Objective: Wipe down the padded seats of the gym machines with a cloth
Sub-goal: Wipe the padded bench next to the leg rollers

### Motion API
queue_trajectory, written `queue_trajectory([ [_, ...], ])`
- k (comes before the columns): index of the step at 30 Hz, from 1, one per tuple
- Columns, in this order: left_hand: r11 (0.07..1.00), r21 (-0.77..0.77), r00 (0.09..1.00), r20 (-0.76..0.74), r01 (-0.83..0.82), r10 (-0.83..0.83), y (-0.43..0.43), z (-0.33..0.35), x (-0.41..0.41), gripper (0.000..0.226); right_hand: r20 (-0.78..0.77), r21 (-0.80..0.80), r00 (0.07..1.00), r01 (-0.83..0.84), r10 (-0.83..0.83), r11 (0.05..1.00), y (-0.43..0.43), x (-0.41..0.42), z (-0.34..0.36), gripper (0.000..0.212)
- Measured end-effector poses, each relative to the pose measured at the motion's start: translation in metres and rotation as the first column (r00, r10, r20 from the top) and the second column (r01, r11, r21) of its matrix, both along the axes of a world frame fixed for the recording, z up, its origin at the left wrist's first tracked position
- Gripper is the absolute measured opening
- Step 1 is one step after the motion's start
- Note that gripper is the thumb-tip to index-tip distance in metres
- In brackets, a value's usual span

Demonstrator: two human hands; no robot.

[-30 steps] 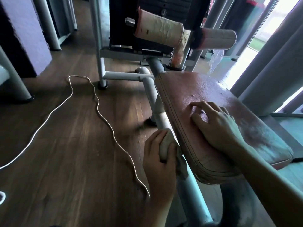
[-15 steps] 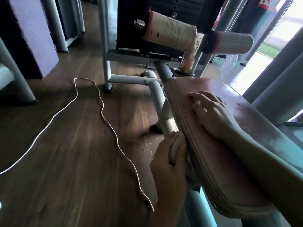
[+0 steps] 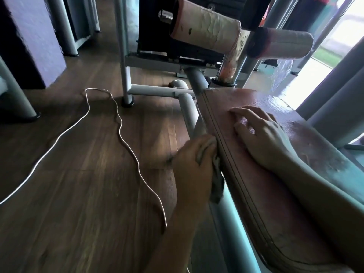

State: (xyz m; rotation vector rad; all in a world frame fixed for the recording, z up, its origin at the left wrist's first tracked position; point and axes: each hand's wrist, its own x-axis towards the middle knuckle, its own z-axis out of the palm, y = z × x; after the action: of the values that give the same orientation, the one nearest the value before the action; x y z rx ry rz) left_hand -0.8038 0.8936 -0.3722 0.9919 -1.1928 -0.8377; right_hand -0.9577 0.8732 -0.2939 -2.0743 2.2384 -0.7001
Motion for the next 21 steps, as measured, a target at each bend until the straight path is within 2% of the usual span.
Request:
queue_trajectory([
  [4, 0.999, 0.041, 1.000, -0.027, 0.004, -0.003, 0.014, 0.005, 0.000, 0.021, 0.000, 0.014, 1.000, 0.010, -0.010, 1.000, 0.002, 0.002, 0.002, 0.051],
  [7, 0.999, -0.005, 0.999, 0.002, 0.038, -0.038, 0.043, 0.001, 0.004, 0.022, -0.001, 0.017, 1.000, 0.020, -0.020, 1.000, 0.002, 0.002, 0.003, 0.049],
  [9, 1.000, -0.008, 1.000, 0.012, 0.017, -0.017, 0.027, 0.001, 0.004, 0.020, -0.007, 0.024, 1.000, 0.019, -0.019, 1.000, 0.002, 0.002, 0.004, 0.048],
  [12, 0.999, 0.039, 1.000, -0.001, 0.021, -0.021, 0.000, 0.010, 0.003, 0.017, -0.027, 0.059, 1.000, 0.013, -0.011, 0.998, 0.003, 0.002, 0.004, 0.039],
  [16, 0.994, 0.046, 0.995, -0.002, 0.098, -0.098, 0.013, 0.005, 0.013, 0.025, -0.057, 0.136, 0.998, -0.002, 0.010, 0.991, -0.007, -0.002, 0.014, 0.025],
  [18, 0.991, 0.049, 0.992, 0.019, 0.122, -0.123, 0.014, 0.001, 0.019, 0.022, -0.009, 0.116, 1.000, 0.013, -0.013, 0.993, -0.021, 0.000, 0.019, 0.020],
  [21, 0.996, 0.054, 0.993, 0.087, 0.077, -0.082, -0.013, 0.007, 0.026, 0.016, -0.010, 0.069, 1.000, 0.001, 0.000, 0.998, -0.033, 0.000, 0.013, 0.049],
])
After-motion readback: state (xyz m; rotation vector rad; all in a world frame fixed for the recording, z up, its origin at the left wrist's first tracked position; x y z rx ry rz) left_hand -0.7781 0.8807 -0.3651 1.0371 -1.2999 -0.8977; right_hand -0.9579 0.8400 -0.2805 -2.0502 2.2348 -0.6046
